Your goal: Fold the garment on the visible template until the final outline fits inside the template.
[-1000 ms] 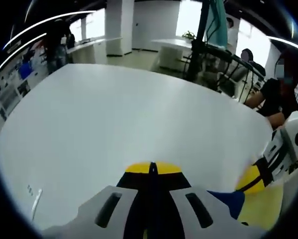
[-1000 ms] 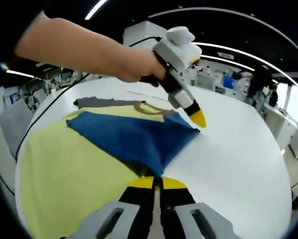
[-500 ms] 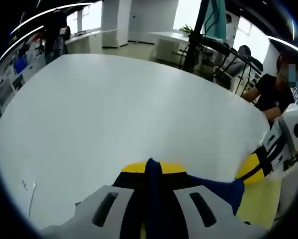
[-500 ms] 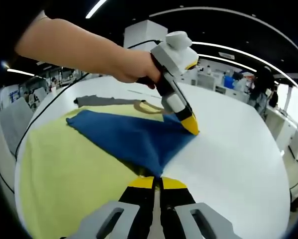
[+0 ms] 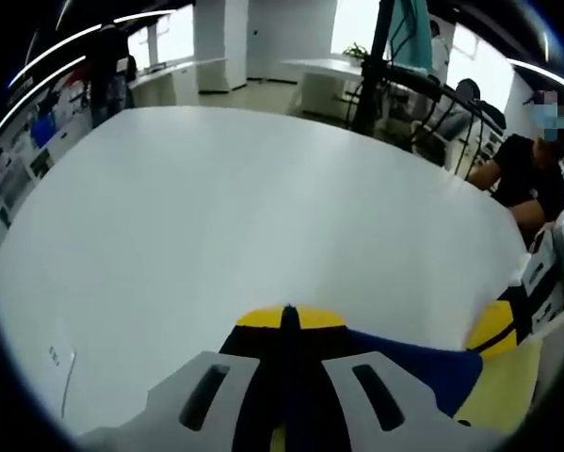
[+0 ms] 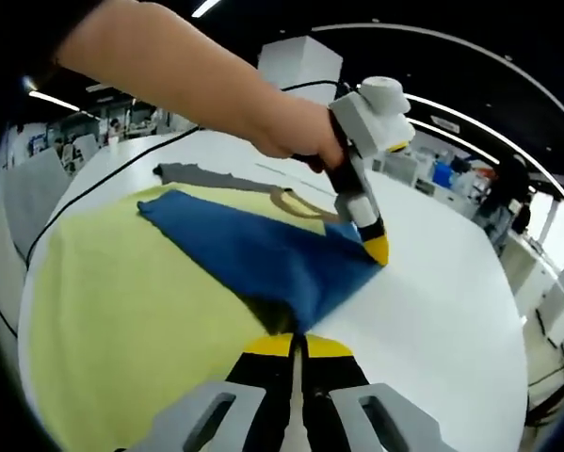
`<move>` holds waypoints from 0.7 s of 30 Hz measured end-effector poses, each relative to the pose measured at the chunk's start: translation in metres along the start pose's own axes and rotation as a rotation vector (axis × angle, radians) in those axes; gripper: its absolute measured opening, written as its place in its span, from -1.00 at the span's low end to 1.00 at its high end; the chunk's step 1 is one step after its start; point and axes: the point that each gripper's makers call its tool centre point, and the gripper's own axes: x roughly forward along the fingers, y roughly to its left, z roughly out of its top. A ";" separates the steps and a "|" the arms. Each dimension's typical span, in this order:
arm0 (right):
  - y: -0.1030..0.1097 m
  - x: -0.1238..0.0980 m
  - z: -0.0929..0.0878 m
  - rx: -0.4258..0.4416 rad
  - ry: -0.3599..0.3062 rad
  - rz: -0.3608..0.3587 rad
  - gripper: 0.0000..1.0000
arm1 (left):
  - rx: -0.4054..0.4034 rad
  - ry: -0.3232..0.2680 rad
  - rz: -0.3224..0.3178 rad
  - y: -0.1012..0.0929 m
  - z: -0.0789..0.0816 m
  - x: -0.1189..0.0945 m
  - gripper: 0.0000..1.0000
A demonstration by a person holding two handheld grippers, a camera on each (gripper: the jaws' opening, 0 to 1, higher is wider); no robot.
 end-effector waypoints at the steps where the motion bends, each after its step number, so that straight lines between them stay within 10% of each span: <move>1: -0.003 0.000 -0.001 0.029 -0.003 -0.001 -1.00 | -0.005 0.001 0.001 0.002 0.001 0.000 -1.00; 13: -0.013 -0.015 0.003 0.104 -0.028 -0.020 -1.00 | -0.015 -0.037 -0.003 -0.005 0.003 -0.016 -0.40; 21: -0.019 -0.022 0.010 0.162 -0.059 -0.041 -0.66 | -0.065 -0.088 0.007 -0.006 0.003 -0.038 -0.17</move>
